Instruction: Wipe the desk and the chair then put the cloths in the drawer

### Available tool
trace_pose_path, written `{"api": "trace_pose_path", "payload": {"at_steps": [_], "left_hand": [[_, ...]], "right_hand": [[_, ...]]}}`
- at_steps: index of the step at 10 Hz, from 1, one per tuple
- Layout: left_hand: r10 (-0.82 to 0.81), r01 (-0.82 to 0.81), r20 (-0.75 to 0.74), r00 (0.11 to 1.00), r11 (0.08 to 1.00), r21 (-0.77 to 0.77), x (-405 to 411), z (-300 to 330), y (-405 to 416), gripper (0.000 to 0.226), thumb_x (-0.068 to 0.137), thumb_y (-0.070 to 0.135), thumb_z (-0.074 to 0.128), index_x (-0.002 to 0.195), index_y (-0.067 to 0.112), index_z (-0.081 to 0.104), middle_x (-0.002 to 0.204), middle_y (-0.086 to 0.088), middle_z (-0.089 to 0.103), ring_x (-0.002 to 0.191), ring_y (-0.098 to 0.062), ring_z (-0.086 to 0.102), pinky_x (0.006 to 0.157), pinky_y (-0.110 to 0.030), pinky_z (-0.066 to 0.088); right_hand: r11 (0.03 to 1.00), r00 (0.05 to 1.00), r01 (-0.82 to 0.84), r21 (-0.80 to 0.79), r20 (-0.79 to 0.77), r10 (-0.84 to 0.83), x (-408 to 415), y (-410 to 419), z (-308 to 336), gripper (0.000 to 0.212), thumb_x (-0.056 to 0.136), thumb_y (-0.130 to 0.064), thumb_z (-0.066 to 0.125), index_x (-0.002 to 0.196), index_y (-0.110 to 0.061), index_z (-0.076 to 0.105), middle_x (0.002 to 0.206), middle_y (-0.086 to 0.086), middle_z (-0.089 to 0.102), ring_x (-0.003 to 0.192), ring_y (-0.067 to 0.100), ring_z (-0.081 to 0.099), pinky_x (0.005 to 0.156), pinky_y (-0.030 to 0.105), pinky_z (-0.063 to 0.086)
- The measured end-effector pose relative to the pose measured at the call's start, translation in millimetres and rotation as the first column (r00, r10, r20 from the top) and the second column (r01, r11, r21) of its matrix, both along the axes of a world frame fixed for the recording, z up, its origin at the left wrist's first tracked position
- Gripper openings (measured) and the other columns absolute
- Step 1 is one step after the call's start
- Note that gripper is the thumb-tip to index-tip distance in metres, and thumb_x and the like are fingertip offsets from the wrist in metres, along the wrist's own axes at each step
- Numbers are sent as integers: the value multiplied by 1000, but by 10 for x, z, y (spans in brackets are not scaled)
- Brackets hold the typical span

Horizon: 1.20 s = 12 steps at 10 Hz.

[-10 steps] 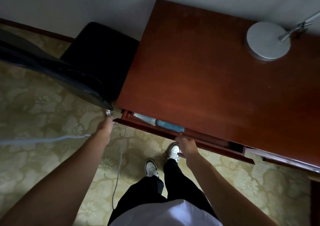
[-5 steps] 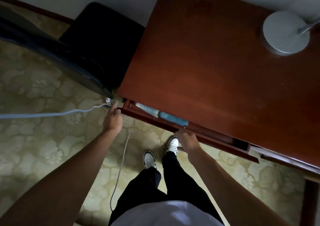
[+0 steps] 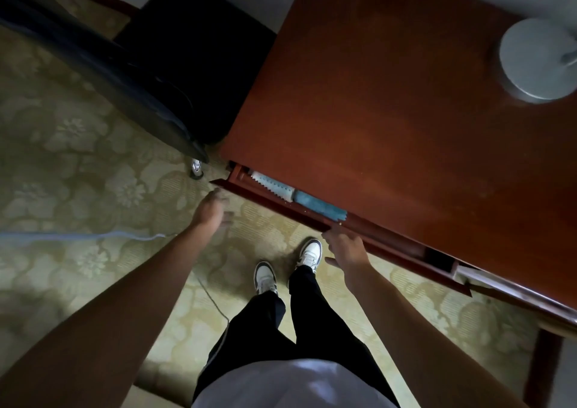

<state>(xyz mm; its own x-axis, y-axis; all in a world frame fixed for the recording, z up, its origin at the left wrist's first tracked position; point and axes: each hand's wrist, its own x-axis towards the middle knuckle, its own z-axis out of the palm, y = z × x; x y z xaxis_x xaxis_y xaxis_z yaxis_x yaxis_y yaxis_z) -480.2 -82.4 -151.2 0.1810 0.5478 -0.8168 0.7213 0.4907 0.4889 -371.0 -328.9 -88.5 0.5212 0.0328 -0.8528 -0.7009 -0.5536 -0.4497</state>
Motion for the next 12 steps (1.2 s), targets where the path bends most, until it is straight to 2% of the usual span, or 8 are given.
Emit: {"api": "trace_pose_path", "payload": {"at_steps": [1,2,3,5,8,10,11,12], "left_hand": [[325,-300,128,937,937,-178,187,242,-303,44,107,29,28,140,3,42,128,-18,61,88,-28,68,69,-35,58],[458,-412,149,876,873,-259,315,421,-680,40,107,28,33,138,5,44,122,-17,61,89,-30,67,82,-38,59],[502,-436,169,848,843,-314,517,549,-1007,38,104,32,43,135,11,47,122,-10,54,90,-25,63,87,-38,57],[499,-407,143,854,815,-413,962,769,-1238,11,92,30,61,96,22,55,103,-3,50,97,-25,52,82,-34,51],[498,-336,203,843,782,-524,1167,845,-1110,43,88,37,63,119,9,55,117,-11,57,116,-31,58,100,-45,50],[4,58,169,986,930,-364,1128,1074,-1069,28,94,33,58,114,13,54,115,-12,58,96,-25,59,81,-38,54],[-187,243,230,955,938,-247,1183,1307,-1120,14,97,25,55,108,16,59,109,-9,63,83,-20,59,70,-32,53],[-287,339,350,892,936,-97,1269,1581,-1154,15,97,21,53,108,17,63,98,-4,68,79,-17,64,73,-30,55]], "right_hand": [[988,990,137,66,10,-138,-43,42,-8,11,89,-8,57,86,-12,67,88,9,57,82,19,53,74,38,54],[939,945,324,118,-74,-317,-69,44,-2,16,89,-12,57,96,-11,71,102,13,62,96,23,58,85,41,55],[894,901,428,131,-144,-410,-44,38,23,18,88,-15,56,92,-3,69,99,18,60,92,27,57,92,43,53],[820,843,536,202,-170,-510,113,60,49,24,91,-23,48,74,-7,55,95,17,58,93,30,58,92,42,50],[757,798,603,251,-201,-569,433,146,93,33,90,-30,41,70,-7,53,91,16,58,94,31,57,88,43,52],[934,969,232,271,-147,-198,490,117,277,26,93,-29,50,93,-12,69,110,14,61,106,27,56,87,42,55],[938,991,131,322,-48,-122,561,100,543,20,93,-19,51,98,-12,69,104,8,71,96,24,69,72,35,58],[882,974,203,425,1,-225,590,101,789,23,92,-13,50,105,-6,67,103,16,73,93,32,71,71,37,61]]}}
